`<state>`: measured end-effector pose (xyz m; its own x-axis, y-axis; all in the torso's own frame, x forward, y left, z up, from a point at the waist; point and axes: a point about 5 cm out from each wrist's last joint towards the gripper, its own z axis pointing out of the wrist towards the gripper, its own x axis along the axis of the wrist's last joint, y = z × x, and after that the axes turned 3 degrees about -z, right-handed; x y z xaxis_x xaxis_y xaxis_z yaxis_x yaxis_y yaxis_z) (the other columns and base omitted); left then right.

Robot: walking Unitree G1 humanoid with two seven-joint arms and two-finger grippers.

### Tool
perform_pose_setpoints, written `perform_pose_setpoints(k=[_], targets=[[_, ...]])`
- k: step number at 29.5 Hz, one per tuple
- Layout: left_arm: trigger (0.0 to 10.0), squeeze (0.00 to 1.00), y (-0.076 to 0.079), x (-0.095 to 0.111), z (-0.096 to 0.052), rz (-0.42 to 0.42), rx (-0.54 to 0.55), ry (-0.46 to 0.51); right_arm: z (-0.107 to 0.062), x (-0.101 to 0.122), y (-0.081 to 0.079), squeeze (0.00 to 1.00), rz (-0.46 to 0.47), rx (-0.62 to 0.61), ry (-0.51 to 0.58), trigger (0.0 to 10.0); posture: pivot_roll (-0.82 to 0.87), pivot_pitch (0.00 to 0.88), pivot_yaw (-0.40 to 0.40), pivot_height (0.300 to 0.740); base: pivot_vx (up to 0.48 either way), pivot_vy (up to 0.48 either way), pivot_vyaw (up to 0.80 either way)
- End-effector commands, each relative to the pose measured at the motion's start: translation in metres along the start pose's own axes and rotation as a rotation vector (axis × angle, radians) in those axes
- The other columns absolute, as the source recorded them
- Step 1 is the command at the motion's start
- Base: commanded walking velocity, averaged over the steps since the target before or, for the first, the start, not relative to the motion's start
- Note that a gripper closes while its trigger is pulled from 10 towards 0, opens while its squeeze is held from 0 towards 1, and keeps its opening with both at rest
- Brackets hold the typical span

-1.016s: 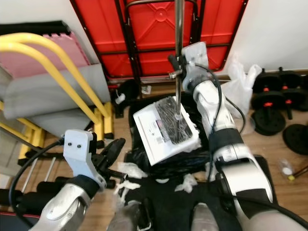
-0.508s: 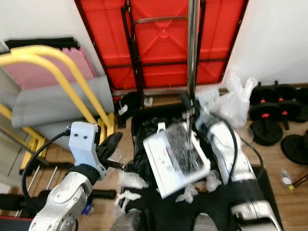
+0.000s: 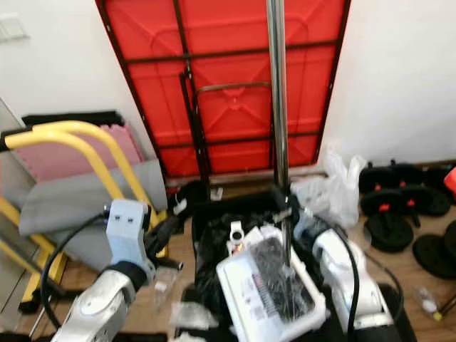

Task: Sweep floor

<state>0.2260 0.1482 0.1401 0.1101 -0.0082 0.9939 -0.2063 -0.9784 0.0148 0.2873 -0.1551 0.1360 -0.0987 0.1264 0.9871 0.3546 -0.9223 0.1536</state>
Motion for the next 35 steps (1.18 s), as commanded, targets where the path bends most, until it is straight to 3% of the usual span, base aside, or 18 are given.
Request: perform_pose_setpoints(k=[1, 7, 35], targets=[[10.0, 0.00, -0.004, -0.003, 0.002, 0.020, 0.049, 0.001, 0.002, 0.017, -0.002, 0.00, -0.010, -0.004, 0.070, 10.0, -0.14, 0.000, 0.023, 0.740, 0.000, 0.000, 0.00], [10.0, 0.00, -0.006, -0.004, 0.001, 0.015, 0.062, 0.013, 0.002, 0.019, -0.003, 0.00, -0.009, 0.001, 0.062, 10.0, -0.14, 0.000, 0.017, 0.740, 0.319, 0.000, 0.00], [10.0, 0.00, -0.008, -0.014, 0.000, -0.013, 0.098, -0.008, 0.004, 0.013, -0.009, 0.00, -0.005, 0.002, 0.004, 10.0, -0.12, 0.000, 0.020, 0.740, 0.000, 0.000, 0.00]])
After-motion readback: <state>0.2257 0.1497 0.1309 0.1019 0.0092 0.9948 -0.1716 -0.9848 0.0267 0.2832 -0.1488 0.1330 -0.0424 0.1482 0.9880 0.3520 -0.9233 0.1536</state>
